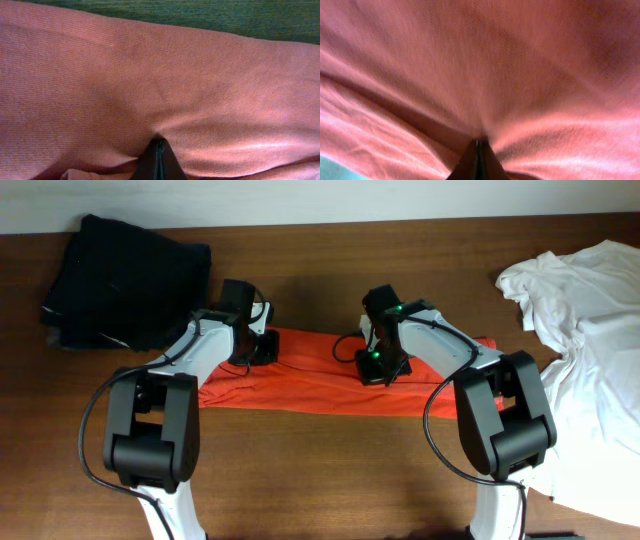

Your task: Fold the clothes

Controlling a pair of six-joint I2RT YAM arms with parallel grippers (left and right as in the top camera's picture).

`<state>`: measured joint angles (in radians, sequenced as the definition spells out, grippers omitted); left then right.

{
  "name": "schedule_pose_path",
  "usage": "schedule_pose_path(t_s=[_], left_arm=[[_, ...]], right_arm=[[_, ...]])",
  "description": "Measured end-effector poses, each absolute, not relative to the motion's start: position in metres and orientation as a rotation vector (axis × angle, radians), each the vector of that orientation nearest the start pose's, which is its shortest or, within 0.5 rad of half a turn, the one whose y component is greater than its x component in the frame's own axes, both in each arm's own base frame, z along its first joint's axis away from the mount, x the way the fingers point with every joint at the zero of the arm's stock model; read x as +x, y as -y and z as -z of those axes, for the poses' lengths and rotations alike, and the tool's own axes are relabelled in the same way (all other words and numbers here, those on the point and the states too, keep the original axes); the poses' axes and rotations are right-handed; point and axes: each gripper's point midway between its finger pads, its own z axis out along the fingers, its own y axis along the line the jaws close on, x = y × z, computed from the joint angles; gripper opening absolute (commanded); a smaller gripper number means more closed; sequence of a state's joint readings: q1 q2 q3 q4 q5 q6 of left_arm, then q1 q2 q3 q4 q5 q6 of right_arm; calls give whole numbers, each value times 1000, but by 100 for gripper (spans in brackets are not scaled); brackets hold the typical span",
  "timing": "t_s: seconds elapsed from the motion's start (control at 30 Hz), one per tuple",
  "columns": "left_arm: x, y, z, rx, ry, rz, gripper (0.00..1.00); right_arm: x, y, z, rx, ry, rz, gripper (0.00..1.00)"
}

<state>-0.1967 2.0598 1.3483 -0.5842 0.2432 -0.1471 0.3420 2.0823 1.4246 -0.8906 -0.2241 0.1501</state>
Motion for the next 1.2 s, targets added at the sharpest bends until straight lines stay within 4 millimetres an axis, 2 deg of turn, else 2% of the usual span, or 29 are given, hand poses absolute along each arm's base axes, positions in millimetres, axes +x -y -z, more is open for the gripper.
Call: schedule_pose_path(t_s=[0.27,0.37,0.43,0.5,0.57,0.6,0.63,0.7,0.73,0.77,0.83,0.87,0.9,0.93,1.0,1.13,1.2], left_arm=[[418,125,0,121,-2882,415,1],[418,125,0,121,-2882,415,1],[418,125,0,121,-2882,415,1],[418,125,0,121,-2882,415,1],[418,125,0,121,-2882,415,1],[418,125,0,120,-2882,415,1],[418,125,-1,120,-2882,415,0],[417,121,-3,111,-2907,377,0],[418,116,-5,101,-2926,345,1],[420,111,-10,89,-2945,314,0],[437,108,-33,78,-2914,286,1],[448,107,-49,74,-2887,279,1],[452,107,-57,74,-2876,277,0],[457,108,-67,76,-2857,283,0],[448,108,-66,74,-2892,286,1],[451,108,-61,76,-2875,290,1],[450,108,-51,76,-2872,294,1]], right_arm=[[305,-164,-2,-281,-3321,-442,4],[277,-155,-3,-241,-3444,-411,4],[267,-151,-6,-228,-3489,-396,4],[267,-151,-6,-229,-3490,-396,4],[273,-150,-12,-224,-3466,-408,4],[282,-151,-24,-217,-3416,-431,4],[300,-151,-53,-215,-3302,-464,4],[317,-151,-90,-219,-3153,-497,4],[324,-152,-101,-224,-3100,-509,4],[332,-155,-102,-233,-3065,-518,4],[349,-170,-90,-273,-3001,-553,4],[356,-182,-82,-307,-2970,-582,4],[366,-203,-71,-368,-2916,-610,4],[370,-213,-64,-400,-2897,-620,4],[376,-239,-46,-467,-2855,-632,4],[385,-279,-6,-551,-2789,-661,4],[388,-285,-5,-558,-2764,-674,5]])
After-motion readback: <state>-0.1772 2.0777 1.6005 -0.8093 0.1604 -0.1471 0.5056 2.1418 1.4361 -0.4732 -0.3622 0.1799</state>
